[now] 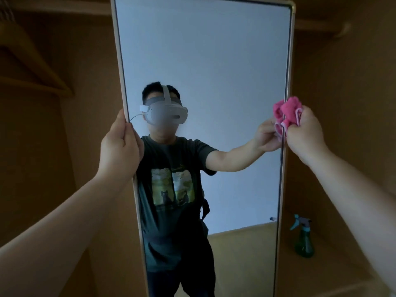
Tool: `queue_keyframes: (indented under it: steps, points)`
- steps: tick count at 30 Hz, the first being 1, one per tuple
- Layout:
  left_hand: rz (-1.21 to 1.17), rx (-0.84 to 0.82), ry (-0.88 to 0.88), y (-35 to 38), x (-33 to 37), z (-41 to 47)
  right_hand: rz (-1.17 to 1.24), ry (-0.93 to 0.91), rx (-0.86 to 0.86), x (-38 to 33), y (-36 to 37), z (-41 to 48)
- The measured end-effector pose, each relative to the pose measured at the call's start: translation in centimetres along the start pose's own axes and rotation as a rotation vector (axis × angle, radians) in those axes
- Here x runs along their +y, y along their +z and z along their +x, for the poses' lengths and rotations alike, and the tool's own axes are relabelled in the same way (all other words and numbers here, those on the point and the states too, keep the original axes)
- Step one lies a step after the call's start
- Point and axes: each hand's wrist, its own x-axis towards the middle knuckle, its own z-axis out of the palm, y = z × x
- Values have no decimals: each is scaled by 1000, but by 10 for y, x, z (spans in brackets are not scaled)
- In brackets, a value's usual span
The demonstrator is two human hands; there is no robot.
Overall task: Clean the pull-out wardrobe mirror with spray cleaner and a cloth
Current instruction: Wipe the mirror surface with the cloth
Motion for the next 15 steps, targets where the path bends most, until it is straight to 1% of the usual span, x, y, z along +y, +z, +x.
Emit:
queue_keyframes:
  steps: [3, 6, 10, 15]
  points:
    - [0, 6, -19, 1, -1, 0, -1, 46, 4, 2, 2, -3]
    - [-35, 61, -24, 7, 3, -1, 1, 61, 5, 5, 2, -6]
    - [92, 113, 31, 13, -1, -4, 14, 65, -18, 10, 1, -13]
    - [129, 150, -30, 21, 10, -24, 46, 36, -77, 17, -7, -23]
